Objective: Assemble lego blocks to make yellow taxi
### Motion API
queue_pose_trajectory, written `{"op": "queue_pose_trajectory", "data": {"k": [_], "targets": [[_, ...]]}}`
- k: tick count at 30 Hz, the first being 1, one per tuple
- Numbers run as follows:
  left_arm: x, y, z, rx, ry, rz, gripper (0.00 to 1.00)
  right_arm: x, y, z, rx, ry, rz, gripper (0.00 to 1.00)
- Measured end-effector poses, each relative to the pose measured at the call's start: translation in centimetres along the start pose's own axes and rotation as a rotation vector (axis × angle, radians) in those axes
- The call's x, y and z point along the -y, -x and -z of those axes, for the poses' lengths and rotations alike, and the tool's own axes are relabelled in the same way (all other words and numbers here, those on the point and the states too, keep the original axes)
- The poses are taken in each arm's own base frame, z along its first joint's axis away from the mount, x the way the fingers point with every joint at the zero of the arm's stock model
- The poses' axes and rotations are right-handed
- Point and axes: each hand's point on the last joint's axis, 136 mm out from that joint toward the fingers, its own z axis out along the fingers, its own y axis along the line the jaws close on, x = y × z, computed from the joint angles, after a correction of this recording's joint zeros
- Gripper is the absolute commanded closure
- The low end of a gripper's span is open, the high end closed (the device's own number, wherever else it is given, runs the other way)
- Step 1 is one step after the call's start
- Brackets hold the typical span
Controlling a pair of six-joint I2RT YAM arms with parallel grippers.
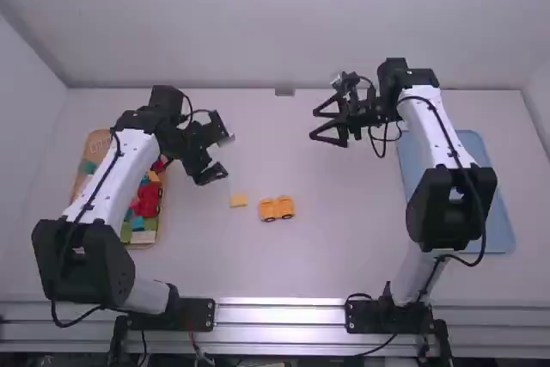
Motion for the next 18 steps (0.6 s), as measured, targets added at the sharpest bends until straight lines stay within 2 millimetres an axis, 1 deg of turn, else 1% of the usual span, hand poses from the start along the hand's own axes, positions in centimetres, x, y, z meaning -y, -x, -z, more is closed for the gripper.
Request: {"op": "queue_pose_trajectory", "data": {"k": [1,2,3,4,5,7,9,10,13,15,16,18], "targets": [[1.0,0.3,-0.4,0.039,-0.048,-0.089,0.01,-1.0,-0.4,0.0,-0.011,0.025,0.012,0.01],[1.6,0.4,-0.6,0.063,-0.071,-0.139,0.01,-1.6,-0.7,0.0,-0.021,0.040,0.030,0.01],[2.5,0.6,-1.0,0.110,-0.106,-0.221,0.01,-2.7,-1.1,-0.1,-0.036,0.068,0.071,0.01],[2.8,0.6,-1.2,0.128,-0.116,-0.251,0.01,-3.2,-1.3,-0.2,-0.045,0.084,0.097,0.01],[3.4,0.7,-1.9,0.178,-0.133,-0.325,0.01,-4.1,-1.7,-0.5,-0.065,0.112,0.164,0.01],[3.9,0.7,-2.6,0.221,-0.138,-0.382,0.01,-4.6,-2.1,-0.9,-0.086,0.136,0.255,0.01],[4.4,0.4,-4.0,0.288,-0.131,-0.457,0.01,-5.0,-3.2,-2.0,-0.119,0.172,0.395,0.01],[4.6,0.3,-4.4,0.303,-0.128,-0.471,0.01,-5.0,-3.7,-2.3,-0.128,0.179,0.430,0.01],[4.9,-0.1,-6.0,0.380,-0.096,-0.513,0.01,-4.4,-5.9,-3.9,-0.162,0.204,0.538,0.01],[4.8,-0.5,-7.1,0.437,-0.052,-0.507,0.01,-3.6,-8.0,-4.8,-0.181,0.206,0.560,0.01],[4.8,-0.4,-7.2,0.444,-0.048,-0.505,0.01,-3.5,-8.3,-4.9,-0.183,0.204,0.559,0.01],[4.1,-0.3,-7.9,0.487,0.012,-0.494,0.01,-2.3,-9.8,-5.3,-0.186,0.179,0.560,0.01]]}}
